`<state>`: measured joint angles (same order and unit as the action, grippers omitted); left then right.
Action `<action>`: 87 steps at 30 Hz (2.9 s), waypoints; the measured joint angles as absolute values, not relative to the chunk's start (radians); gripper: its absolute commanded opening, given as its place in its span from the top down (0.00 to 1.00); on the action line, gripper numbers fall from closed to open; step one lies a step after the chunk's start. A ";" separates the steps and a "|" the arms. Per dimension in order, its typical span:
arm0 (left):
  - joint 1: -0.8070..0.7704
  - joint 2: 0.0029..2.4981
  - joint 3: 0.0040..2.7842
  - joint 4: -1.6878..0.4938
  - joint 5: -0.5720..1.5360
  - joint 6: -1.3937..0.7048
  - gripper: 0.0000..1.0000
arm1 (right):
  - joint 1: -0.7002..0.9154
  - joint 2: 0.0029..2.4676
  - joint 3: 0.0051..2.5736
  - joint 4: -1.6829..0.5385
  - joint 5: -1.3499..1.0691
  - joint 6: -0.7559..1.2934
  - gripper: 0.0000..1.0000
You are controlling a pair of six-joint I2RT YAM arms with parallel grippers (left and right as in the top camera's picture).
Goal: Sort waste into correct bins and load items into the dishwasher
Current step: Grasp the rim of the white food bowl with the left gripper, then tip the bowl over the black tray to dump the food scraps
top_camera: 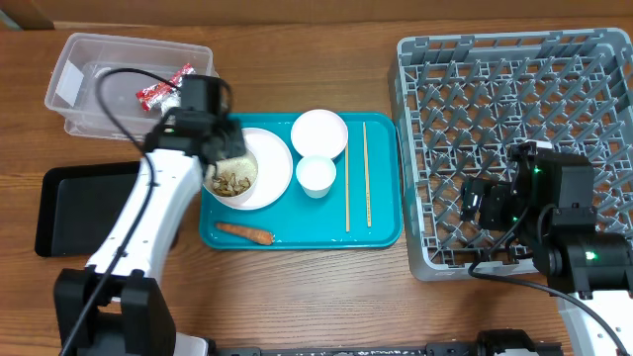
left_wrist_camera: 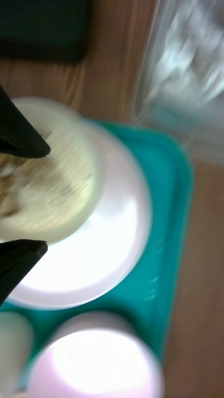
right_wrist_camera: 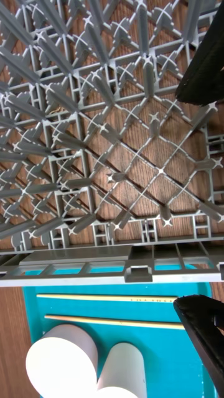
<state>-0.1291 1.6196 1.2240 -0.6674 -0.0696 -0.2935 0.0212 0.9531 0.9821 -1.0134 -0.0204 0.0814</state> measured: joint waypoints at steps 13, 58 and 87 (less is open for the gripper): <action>-0.239 1.739 1.224 -0.730 -0.040 -0.284 0.56 | 0.021 0.953 0.982 -1.014 -0.021 0.082 0.00; 0.190 1.669 1.398 -1.127 0.399 -0.143 0.96 | 0.021 0.953 0.982 -1.026 -0.021 0.081 0.00; 0.677 2.012 1.282 -1.134 1.188 0.188 0.96 | 0.021 0.953 0.982 -1.032 -0.021 0.081 0.00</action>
